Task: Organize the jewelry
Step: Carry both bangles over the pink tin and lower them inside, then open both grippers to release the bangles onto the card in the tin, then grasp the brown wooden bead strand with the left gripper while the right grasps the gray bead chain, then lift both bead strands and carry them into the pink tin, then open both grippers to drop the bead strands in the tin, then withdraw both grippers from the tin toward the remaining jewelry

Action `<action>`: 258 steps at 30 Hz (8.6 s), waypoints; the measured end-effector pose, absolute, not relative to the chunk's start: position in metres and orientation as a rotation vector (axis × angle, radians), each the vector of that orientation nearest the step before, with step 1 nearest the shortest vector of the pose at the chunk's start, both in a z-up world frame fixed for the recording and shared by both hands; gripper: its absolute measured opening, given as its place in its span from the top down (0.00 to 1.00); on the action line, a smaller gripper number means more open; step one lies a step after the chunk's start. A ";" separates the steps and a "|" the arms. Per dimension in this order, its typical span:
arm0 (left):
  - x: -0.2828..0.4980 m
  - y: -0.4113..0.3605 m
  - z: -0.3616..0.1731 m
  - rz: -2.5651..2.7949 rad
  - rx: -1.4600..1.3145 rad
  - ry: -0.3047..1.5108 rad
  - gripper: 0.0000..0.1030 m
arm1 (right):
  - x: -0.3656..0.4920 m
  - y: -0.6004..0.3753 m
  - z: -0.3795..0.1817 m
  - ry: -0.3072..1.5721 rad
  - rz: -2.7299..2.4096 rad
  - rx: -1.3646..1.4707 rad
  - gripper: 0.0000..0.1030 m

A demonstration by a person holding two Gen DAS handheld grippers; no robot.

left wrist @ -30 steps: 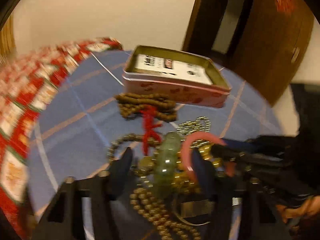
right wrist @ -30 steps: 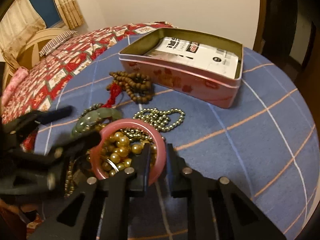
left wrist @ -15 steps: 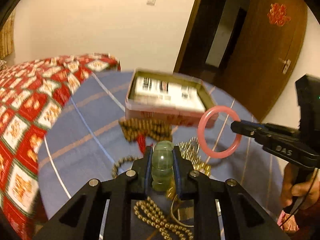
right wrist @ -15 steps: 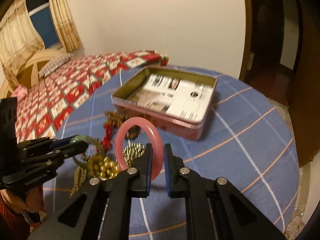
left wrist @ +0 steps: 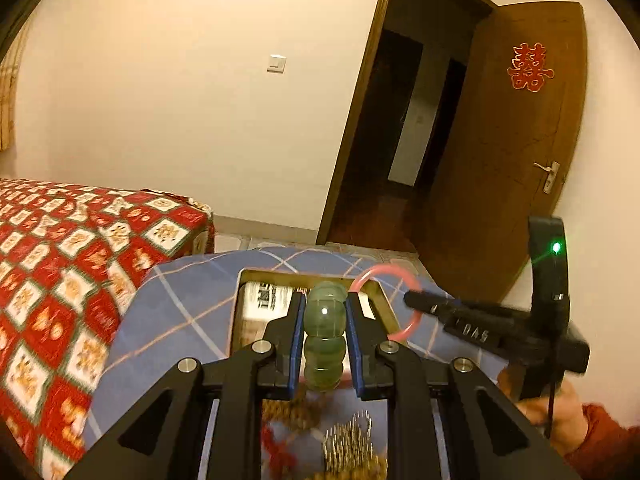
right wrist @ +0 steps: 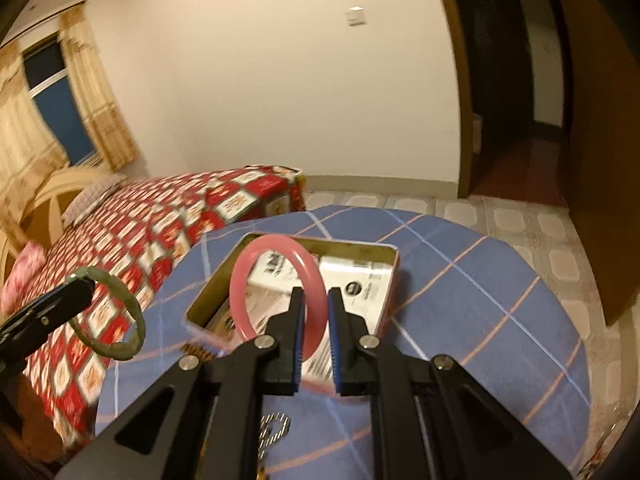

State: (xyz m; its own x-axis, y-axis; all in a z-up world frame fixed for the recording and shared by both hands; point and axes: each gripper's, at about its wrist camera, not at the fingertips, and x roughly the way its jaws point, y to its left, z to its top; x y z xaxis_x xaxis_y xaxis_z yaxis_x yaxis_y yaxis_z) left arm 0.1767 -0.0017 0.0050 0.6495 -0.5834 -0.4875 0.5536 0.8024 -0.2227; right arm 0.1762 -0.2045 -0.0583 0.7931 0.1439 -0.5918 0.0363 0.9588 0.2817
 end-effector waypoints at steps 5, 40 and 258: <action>0.226 -0.026 -0.023 -0.658 -0.072 0.630 0.81 | 0.203 -0.208 -0.082 0.695 0.031 0.327 0.86; 0.219 -0.022 -0.051 -0.423 0.057 0.749 0.34 | 0.199 -0.204 -0.077 0.707 -0.026 0.235 0.44; 0.174 0.003 -0.106 -0.377 0.116 0.911 0.30 | 0.121 -0.156 -0.101 0.773 0.091 0.095 0.41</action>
State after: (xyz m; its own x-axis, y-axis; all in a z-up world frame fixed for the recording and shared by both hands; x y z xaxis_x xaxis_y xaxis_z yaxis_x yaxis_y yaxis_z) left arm 0.1744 0.0032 -0.1059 0.5528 -0.2698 -0.7884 0.3668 0.9283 -0.0605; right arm 0.1207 -0.1556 -0.1014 0.7120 0.1165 -0.6924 -0.0470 0.9918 0.1185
